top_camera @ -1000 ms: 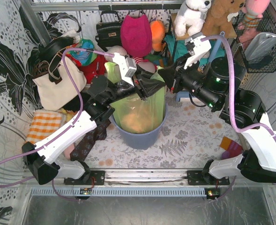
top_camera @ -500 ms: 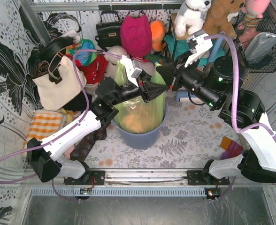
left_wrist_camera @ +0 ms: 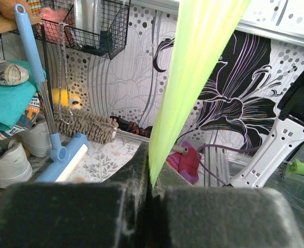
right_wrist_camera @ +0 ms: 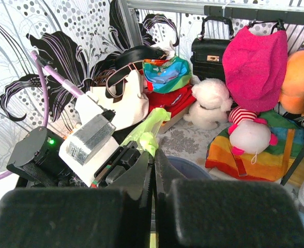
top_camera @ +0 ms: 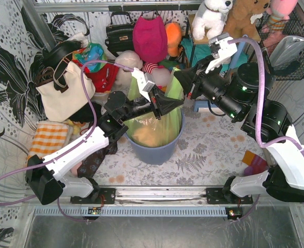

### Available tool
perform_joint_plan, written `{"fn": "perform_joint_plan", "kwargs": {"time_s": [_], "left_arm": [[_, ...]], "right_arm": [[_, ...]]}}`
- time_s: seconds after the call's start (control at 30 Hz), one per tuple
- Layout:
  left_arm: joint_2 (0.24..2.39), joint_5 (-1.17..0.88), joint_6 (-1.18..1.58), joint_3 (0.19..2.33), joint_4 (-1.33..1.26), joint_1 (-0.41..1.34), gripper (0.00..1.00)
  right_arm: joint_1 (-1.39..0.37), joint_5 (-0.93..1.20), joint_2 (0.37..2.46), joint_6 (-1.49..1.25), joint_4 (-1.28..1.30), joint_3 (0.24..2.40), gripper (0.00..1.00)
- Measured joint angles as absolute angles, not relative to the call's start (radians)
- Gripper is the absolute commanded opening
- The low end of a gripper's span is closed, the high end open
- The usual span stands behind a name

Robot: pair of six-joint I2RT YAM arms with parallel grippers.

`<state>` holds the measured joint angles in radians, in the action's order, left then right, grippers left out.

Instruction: Tie the trash bag

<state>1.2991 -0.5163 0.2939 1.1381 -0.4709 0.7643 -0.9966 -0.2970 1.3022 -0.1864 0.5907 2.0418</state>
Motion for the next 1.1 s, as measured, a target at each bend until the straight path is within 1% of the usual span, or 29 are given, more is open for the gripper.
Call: {"fn": "perform_joint_plan", "kwargs": {"time_s": [0.07, 0.1, 0.17, 0.2, 0.23, 0.27, 0.37, 0.47, 0.6, 0.73, 0.97, 1.1], "left_arm": [[1.299, -0.515, 0.294, 1.138, -0.469, 0.764, 0.07], [1.299, -0.515, 0.294, 1.138, -0.467, 0.764, 0.09], [1.299, -0.515, 0.294, 1.138, -0.461, 0.764, 0.19], [1.299, -0.516, 0.295, 1.138, -0.458, 0.764, 0.26], [1.299, -0.516, 0.295, 1.138, -0.454, 0.764, 0.38], [1.299, -0.516, 0.295, 1.139, -0.449, 0.764, 0.51], [1.298, -0.513, 0.294, 1.151, -0.421, 0.764, 0.66], [1.285, -0.511, 0.282, 1.187, -0.381, 0.764, 0.71], [1.237, -0.505, 0.255, 1.261, -0.331, 0.764, 0.74], [1.180, -0.504, 0.230, 1.329, -0.314, 0.764, 0.74], [1.148, -0.505, 0.215, 1.370, -0.310, 0.764, 0.63], [1.183, -0.506, 0.205, 1.382, -0.283, 0.764, 0.51]], "right_arm": [[-0.997, -0.298, 1.298, -0.186, 0.587, 2.036, 0.00], [-0.997, -0.298, 1.295, -0.186, 0.584, 2.031, 0.00], [-0.997, -0.297, 1.291, -0.186, 0.582, 2.026, 0.00], [-0.997, -0.297, 1.290, -0.187, 0.582, 2.025, 0.00], [-0.997, -0.297, 1.290, -0.187, 0.581, 2.025, 0.00], [-0.997, -0.297, 1.289, -0.187, 0.579, 2.025, 0.00], [-0.997, -0.293, 1.289, -0.187, 0.574, 2.025, 0.00], [-0.997, -0.276, 1.289, -0.194, 0.575, 2.025, 0.00], [-0.997, -0.235, 1.288, -0.199, 0.576, 2.024, 0.00], [-0.997, -0.192, 1.276, -0.201, 0.575, 2.003, 0.00], [-0.997, -0.123, 1.267, -0.200, 0.575, 1.991, 0.00], [-0.997, -0.096, 1.267, -0.198, 0.575, 1.991, 0.00]]}}
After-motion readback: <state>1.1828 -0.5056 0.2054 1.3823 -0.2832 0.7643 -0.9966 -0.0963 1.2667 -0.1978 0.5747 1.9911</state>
